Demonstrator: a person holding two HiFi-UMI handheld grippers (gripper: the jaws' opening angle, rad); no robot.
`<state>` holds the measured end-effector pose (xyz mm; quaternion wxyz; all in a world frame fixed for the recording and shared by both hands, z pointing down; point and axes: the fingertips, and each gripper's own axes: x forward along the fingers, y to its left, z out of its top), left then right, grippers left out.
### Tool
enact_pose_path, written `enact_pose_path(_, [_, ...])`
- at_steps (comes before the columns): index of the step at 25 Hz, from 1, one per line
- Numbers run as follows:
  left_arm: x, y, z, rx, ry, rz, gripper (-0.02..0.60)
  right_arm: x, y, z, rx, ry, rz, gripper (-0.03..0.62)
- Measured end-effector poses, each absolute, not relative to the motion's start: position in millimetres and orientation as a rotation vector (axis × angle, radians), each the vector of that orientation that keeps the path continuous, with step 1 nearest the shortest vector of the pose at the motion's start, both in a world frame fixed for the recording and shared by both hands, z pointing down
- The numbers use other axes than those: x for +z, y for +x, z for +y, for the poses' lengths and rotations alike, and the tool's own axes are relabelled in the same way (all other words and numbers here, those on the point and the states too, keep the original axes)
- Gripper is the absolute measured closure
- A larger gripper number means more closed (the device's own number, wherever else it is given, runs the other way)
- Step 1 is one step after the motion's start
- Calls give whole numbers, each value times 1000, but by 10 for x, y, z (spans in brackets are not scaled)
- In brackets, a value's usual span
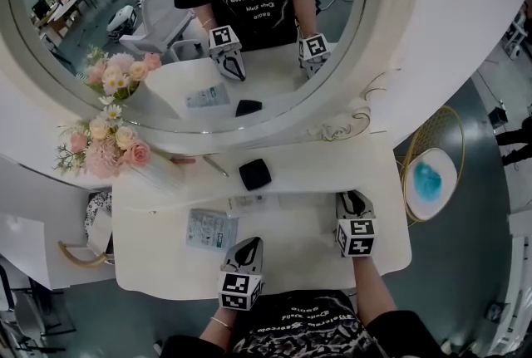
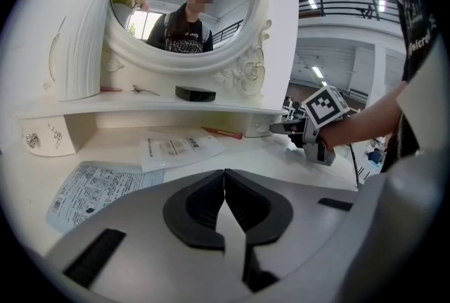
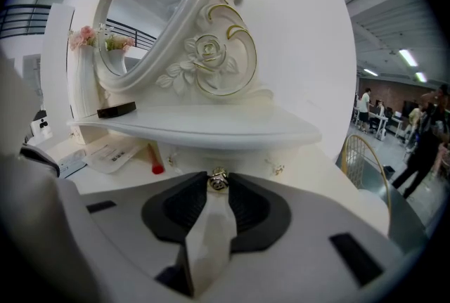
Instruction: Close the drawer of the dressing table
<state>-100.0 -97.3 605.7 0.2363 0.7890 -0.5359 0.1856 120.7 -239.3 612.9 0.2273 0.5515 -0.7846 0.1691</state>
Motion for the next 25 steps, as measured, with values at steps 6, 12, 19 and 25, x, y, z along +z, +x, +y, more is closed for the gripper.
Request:
enact_pose_path(6, [6056,-959,-983,487,2164,-1447,565,6171,1146,-2322,599,1525,-2181,381])
enact_pose_path(12, [6038,-985,-991,475,2164,-1455,565,6190,960,-2061,644,1424,-2212,365])
enact_pose_path(19, [5953,-957,-1012,446,2194,-1462,565,6073,635,-1736,604,1286,-2286,478])
enact_pose_path(25, [5882,-920,-991,422,2220,-1462,565,6013,501,-1574,551,1271,-2282,583])
